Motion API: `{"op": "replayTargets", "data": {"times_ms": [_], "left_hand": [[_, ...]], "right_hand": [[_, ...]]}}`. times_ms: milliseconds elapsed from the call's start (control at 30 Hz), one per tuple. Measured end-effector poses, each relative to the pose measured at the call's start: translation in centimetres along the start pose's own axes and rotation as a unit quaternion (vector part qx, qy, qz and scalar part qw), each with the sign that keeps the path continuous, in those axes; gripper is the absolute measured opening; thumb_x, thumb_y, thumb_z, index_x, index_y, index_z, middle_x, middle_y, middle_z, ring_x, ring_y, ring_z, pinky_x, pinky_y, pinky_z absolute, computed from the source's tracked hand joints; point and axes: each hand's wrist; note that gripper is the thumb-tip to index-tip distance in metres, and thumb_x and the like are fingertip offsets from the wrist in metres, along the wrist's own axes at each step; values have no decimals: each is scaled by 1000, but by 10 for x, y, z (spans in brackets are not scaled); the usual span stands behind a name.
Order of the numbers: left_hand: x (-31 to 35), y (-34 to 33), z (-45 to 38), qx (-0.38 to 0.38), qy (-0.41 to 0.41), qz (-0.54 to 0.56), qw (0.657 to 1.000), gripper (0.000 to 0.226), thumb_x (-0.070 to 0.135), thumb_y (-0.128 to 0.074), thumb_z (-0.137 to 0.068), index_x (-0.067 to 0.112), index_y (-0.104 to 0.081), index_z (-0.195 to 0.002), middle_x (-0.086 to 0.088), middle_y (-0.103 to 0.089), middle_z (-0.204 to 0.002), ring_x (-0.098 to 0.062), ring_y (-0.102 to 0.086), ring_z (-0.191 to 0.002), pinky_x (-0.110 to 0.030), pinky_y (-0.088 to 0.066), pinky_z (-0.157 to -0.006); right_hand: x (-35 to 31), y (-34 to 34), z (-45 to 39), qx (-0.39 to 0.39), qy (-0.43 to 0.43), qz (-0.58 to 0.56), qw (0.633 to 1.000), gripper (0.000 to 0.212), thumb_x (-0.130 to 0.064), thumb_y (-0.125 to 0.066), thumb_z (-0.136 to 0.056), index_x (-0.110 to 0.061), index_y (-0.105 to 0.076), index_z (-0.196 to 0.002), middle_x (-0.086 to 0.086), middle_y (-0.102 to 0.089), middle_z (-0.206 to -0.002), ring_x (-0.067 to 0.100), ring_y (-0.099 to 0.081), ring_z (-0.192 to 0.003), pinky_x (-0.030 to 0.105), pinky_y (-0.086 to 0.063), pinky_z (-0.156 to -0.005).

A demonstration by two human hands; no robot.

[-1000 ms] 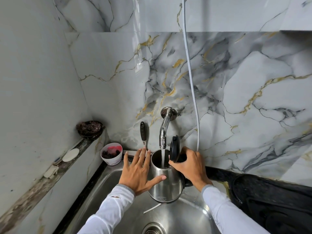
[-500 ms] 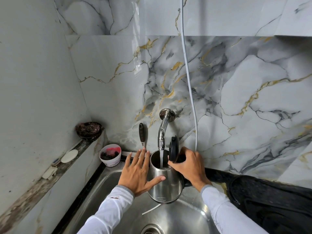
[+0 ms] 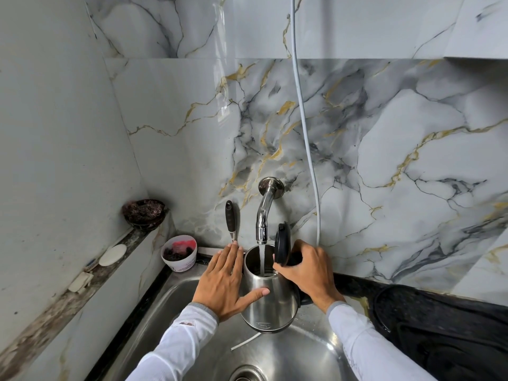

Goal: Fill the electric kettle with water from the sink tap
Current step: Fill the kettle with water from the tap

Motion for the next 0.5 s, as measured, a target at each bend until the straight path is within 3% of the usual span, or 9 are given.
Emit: {"op": "replayTargets", "data": {"times_ms": [200,367,500], "left_hand": [[1,0,-1,5,-3,1,1000,120,93,-11,-77,1,-20,-152,-19,-21,-162,-29,-16,-151,-46,-19,-125],[-1,0,0,7,-6,-5,1000,120,93,-6,-75,3,-12,-154,-17,-12,-165,-27,-7,-153,-42,-8,-127],[1,17,-4,3,9,68,998,112,88,-8,-79,5,-14,-155,-16,-11,-165,-25,-8,-153,-37,-3,-125]], "right_hand": [[0,1,0,-1,-1,-1,1000,56,-73,-69,-58,-19,-66,-73,-4,-77,-68,19,-74,-64,30,-56,-59],[-1,2,1,-5,5,0,1000,58,-75,-67,-59,-19,-68,-75,-4,-78,-69,18,-74,-65,31,-57,-61],[-2,2,2,-11,-1,-4,1000,59,-75,-68,-60,-18,-67,-75,-3,-78,-70,20,-74,-67,35,-60,-63]]}}
Point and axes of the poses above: each hand's wrist, its own z-axis away from the middle knuckle, its own y-axis out of the back of the hand, x = y × z
